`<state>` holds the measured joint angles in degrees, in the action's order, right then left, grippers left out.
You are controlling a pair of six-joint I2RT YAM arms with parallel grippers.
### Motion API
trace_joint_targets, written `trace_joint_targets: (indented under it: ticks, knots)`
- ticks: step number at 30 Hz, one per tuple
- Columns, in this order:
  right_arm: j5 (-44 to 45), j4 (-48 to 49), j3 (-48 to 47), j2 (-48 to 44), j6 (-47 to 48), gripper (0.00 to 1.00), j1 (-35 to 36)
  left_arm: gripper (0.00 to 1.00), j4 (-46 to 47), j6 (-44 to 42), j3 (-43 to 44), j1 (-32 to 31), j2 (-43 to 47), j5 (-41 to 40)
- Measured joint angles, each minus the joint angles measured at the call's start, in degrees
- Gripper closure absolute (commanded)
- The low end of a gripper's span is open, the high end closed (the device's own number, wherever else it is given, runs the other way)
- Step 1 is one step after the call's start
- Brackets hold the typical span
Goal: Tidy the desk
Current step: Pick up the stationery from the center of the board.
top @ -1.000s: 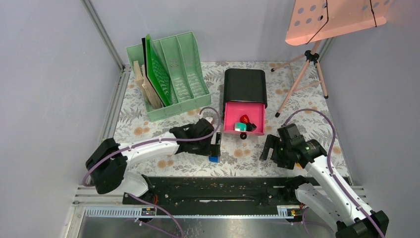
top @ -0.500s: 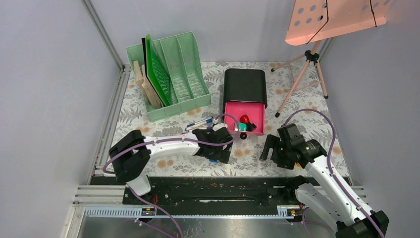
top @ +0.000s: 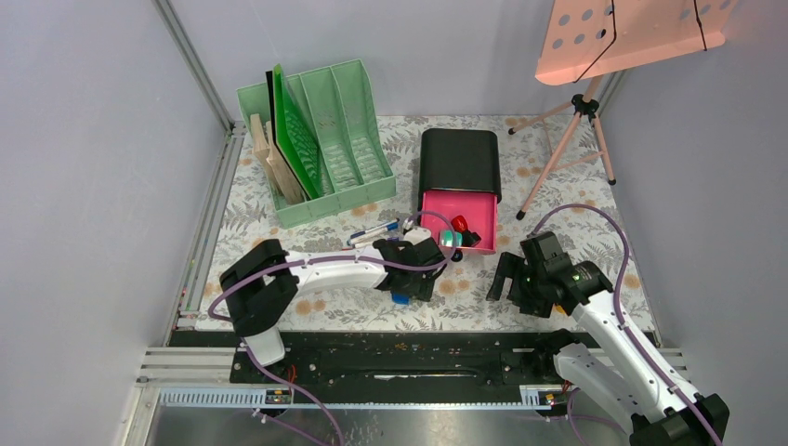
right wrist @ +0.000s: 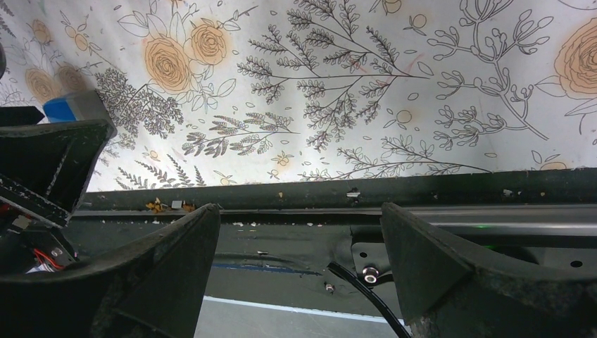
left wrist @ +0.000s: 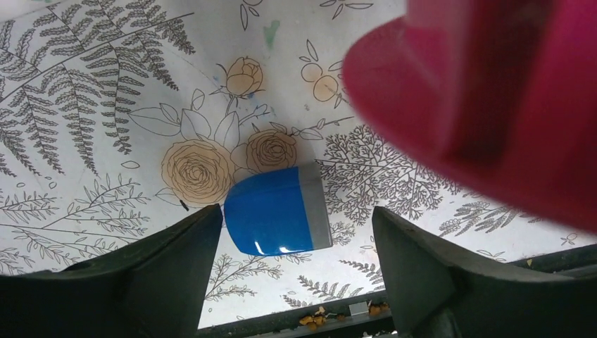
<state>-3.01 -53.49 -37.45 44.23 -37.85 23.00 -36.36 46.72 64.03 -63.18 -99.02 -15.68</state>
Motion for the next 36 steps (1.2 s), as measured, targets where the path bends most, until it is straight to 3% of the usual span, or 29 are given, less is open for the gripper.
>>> trace_joint_targets:
  ticks: [9, 26, 36]
  knots:
    - [-1.1, 0.2, 0.0, 0.7, 0.0, 0.09, 0.0, 0.26, 0.4, 0.2, 0.8, 0.0, -1.0, 0.0]
    - [-1.1, 0.2, 0.0, 1.2, 0.0, 0.08, 0.0, 0.15, 2.3, 2.9, -7.4, -0.4, 6.8, -1.9]
    - [-1.2, 0.3, 0.0, 1.3, 0.0, 0.08, 0.0, 0.22, 4.9, 4.0, -9.6, -0.5, 8.5, -2.9]
